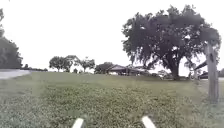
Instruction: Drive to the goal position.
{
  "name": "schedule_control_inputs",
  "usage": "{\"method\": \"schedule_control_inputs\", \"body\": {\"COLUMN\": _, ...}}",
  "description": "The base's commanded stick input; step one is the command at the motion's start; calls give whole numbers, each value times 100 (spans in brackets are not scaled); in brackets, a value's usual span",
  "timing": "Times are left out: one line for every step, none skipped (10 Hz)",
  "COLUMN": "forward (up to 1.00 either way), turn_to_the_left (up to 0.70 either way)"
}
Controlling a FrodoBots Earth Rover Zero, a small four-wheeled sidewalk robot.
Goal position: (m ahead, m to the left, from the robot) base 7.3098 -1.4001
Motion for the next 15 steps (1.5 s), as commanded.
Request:
{"method": "schedule_control_inputs", "body": {"forward": 70, "turn_to_the_left": 35}}
{"method": "schedule_control_inputs", "body": {"forward": 70, "turn_to_the_left": 35}}
{"method": "schedule_control_inputs", "body": {"forward": 70, "turn_to_the_left": 35}}
{"method": "schedule_control_inputs", "body": {"forward": 70, "turn_to_the_left": 35}}
{"method": "schedule_control_inputs", "body": {"forward": 70, "turn_to_the_left": 35}}
{"method": "schedule_control_inputs", "body": {"forward": 70, "turn_to_the_left": 35}}
{"method": "schedule_control_inputs", "body": {"forward": 70, "turn_to_the_left": 35}}
{"method": "schedule_control_inputs", "body": {"forward": 70, "turn_to_the_left": 33}}
{"method": "schedule_control_inputs", "body": {"forward": 70, "turn_to_the_left": 11}}
{"method": "schedule_control_inputs", "body": {"forward": 70, "turn_to_the_left": 0}}
{"method": "schedule_control_inputs", "body": {"forward": 70, "turn_to_the_left": 0}}
{"method": "schedule_control_inputs", "body": {"forward": 70, "turn_to_the_left": 0}}
{"method": "schedule_control_inputs", "body": {"forward": 70, "turn_to_the_left": 0}}
{"method": "schedule_control_inputs", "body": {"forward": 70, "turn_to_the_left": 0}}
{"method": "schedule_control_inputs", "body": {"forward": 70, "turn_to_the_left": 0}}
